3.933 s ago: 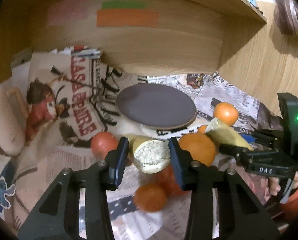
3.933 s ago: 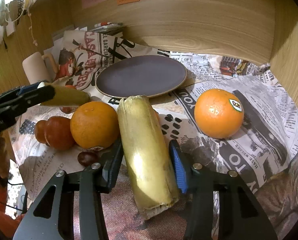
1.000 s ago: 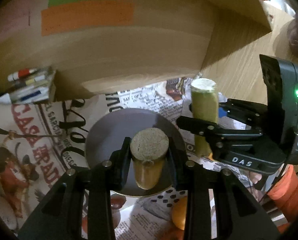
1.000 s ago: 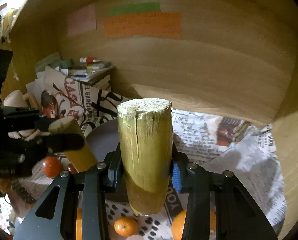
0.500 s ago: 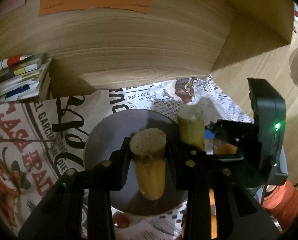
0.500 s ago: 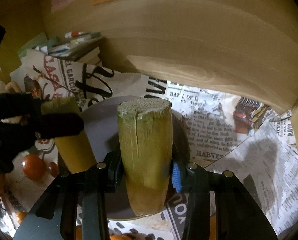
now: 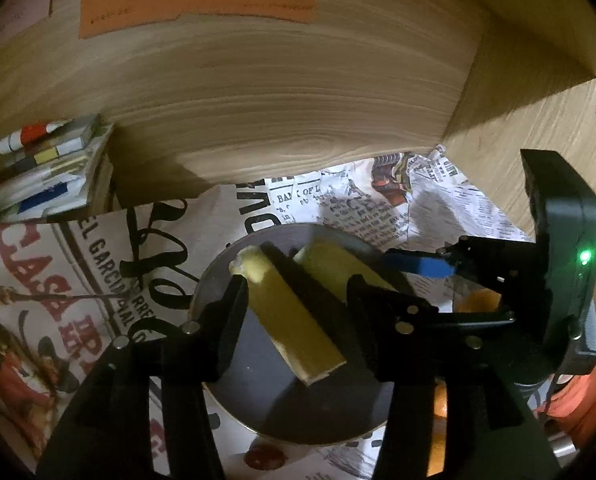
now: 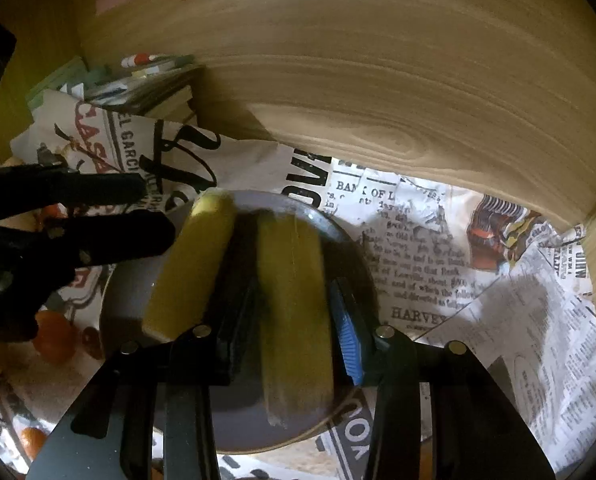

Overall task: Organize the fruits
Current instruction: 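Lower both held cobs onto the grey plate and open both grippers, then grasp the Dole orange with the right gripper while the left grasps a red tomato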

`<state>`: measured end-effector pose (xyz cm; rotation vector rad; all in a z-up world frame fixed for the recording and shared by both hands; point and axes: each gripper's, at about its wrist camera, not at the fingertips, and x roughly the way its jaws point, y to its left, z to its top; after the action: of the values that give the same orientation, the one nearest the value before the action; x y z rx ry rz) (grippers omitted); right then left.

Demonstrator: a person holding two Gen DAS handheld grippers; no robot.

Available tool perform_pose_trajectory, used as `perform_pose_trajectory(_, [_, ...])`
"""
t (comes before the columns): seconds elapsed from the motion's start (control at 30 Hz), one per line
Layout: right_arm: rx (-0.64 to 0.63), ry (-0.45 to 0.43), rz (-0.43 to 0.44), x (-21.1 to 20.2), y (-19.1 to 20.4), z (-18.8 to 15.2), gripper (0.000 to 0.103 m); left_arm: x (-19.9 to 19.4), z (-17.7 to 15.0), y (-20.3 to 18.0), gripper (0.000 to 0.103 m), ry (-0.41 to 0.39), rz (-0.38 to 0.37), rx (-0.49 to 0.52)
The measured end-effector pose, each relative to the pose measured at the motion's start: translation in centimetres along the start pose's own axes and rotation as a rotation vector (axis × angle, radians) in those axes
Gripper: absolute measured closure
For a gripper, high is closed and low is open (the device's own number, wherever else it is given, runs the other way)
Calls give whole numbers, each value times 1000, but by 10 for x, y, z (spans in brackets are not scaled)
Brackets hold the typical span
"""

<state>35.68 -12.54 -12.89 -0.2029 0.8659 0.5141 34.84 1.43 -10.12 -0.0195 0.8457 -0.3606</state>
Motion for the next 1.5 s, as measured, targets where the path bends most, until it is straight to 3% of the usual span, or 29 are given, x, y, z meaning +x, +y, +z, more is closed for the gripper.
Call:
perform_pose_trajectory(0.17, [-14,-45,-21,-18,2,1,65,-15,-3,2,49,-39,26,7])
perform_pose_trajectory(0.47, [3,-161,-57,-73,0,-9,50,-59,-21,12,45,-132,130,1])
perform_pose_trajectory(0.53, [11,-181,-68,-82,-2,-13,42,-66,-26,14,43,-141,145,-5])
perform_pose_trajectory(0.7, [18,-204,-110,-101,-7,-30,40,-82,-48,18,35,-160,209,-1])
perform_pose_trajectory(0.97, [77,-170,-153,-108,-26,-63,35,-86,-88,23,34,-102,226,-8])
perform_pose_trajectory(1.2, [151,-75,-158,-91,-47,-95,35,-68,-120,31,34,0,212,-48])
perform_pose_trajectory(1.5, [155,9,-157,-65,-48,-114,35,-49,-138,36,34,68,195,-73])
